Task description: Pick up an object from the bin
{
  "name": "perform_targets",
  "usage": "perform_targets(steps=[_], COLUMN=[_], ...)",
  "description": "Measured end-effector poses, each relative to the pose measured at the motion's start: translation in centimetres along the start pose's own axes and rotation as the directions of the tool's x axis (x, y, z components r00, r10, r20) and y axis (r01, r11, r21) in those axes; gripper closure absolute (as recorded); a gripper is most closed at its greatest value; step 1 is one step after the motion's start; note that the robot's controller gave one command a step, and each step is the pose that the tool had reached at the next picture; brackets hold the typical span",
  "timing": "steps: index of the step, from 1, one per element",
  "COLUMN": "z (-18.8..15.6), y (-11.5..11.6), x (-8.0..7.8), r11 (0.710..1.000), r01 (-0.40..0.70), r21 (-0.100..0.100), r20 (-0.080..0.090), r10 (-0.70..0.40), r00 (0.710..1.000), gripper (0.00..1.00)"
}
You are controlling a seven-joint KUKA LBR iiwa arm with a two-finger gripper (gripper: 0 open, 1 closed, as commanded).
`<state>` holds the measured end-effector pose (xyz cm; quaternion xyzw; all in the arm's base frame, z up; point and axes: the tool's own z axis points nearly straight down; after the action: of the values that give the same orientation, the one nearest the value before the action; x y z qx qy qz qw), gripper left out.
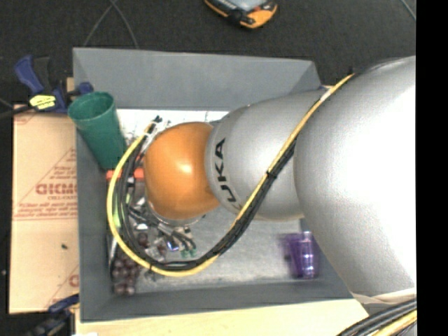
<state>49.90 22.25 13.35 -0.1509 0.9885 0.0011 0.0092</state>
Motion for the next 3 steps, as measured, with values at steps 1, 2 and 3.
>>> perform_targets(steps=[1, 2, 3], z=[1.0, 5.1, 2.5], y=[0.6, 0.0, -0.1], x=[2.3, -2.3, -1.4], r11=[0.972, 0.998, 1.0], r01=[-0.235, 0.062, 0.028], r21=[-0.001, 0.0, -0.001], r20=[-0.014, 0.001, -0.015], r10=[0.235, -0.062, -0.028], r00=[0.972, 0.998, 1.0], gripper=[0.0, 0.0, 0.0])
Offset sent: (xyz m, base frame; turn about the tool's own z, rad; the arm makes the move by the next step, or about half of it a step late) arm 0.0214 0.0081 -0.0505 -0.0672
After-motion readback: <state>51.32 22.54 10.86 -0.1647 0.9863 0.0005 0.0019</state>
